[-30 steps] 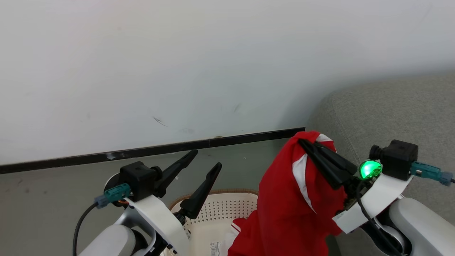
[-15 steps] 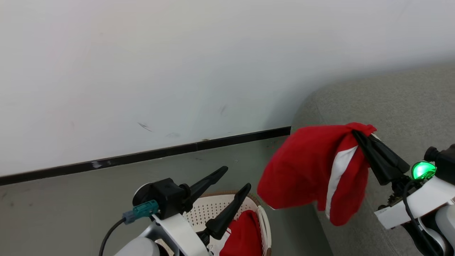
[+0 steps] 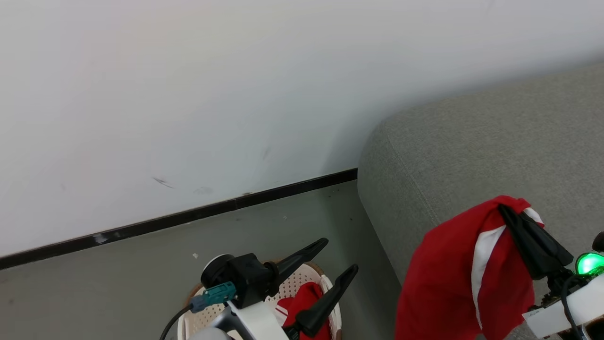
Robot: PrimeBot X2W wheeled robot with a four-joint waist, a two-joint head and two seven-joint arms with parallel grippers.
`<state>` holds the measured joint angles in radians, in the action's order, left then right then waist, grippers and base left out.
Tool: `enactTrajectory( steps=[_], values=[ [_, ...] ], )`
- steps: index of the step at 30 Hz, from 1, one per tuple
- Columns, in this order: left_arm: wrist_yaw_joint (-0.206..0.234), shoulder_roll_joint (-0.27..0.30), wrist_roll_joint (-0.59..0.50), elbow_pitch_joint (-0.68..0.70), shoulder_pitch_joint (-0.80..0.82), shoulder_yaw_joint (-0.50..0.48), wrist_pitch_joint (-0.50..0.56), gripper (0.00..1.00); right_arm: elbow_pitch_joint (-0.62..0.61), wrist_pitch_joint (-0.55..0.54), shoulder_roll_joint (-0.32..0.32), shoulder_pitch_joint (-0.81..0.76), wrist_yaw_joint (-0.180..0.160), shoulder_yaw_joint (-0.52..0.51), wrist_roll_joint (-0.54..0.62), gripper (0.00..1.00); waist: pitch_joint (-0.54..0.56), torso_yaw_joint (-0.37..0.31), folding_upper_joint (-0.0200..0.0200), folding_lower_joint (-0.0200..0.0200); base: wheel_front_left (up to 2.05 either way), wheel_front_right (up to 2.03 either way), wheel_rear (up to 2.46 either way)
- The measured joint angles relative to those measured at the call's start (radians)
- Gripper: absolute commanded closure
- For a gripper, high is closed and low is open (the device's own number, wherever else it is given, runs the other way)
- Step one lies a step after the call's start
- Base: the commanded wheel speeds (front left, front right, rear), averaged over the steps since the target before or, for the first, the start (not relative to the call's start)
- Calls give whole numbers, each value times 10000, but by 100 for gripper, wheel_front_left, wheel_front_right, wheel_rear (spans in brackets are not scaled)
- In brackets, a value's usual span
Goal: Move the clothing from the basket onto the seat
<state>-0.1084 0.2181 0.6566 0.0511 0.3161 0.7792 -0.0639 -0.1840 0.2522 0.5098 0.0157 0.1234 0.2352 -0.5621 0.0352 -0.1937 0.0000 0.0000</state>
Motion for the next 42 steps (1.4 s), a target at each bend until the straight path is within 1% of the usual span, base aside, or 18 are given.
enactTrajectory(
  steps=[2, 7, 10, 13, 16, 22, 24, 33, 37, 42],
  values=[
    [0, -46, -75, -46, 0, 42, -71, 0, -31, -2, -8, -197, 0, -92, 12, 100, 11, -137, 0, 0, 0, 0, 0],
    [0, -282, -157, -180, -3, 111, -267, 0, 412, 0, -102, -591, 0, -1062, 222, 100, 23, -470, 0, 0, 0, 0, 0],
    [0, -313, -268, -309, -4, 142, -364, 0, 523, 0, -132, -669, 0, -1055, 173, 100, 11, -648, 0, 0, 0, 0, 0],
    [2, -316, -345, -391, -13, 148, -447, 0, 608, 0, -121, -669, 0, -821, 173, 100, -25, -796, 0, 0, 0, 0, 0],
    [21, -366, -391, -420, -26, 148, -535, 0, 658, 0, -52, -363, 0, -602, 165, 100, -97, -902, 0, 0, 0, 0, 0],
    [238, -339, -520, -454, -161, 82, -612, 0, 941, -2, 199, 1226, 0, -665, -209, 100, -370, -993, 0, 0, 0, 0, 0],
    [330, -295, -646, -453, -167, 19, -623, 0, 1126, -65, 313, 2159, 0, -928, -485, 100, -541, -994, 0, 0, 0, 0, 0],
    [593, -299, -922, -247, -81, -109, -619, 0, 2621, -917, 907, 5082, 0, -1668, -1085, 100, -1139, -898, 0, 0, 0, 0, 0],
    [621, -347, -1058, -17, 256, -100, -604, 0, 3233, -1193, 1152, 5927, 2, -1653, -1099, 100, -1436, -819, 0, 0, 0, 0, 0],
    [708, -424, -1181, 226, 476, -12, -499, 0, 4161, -1200, 1363, 6622, 0, -1885, -1037, 100, -1834, -696, 0, 0, 0, 0, 0]
  ],
)
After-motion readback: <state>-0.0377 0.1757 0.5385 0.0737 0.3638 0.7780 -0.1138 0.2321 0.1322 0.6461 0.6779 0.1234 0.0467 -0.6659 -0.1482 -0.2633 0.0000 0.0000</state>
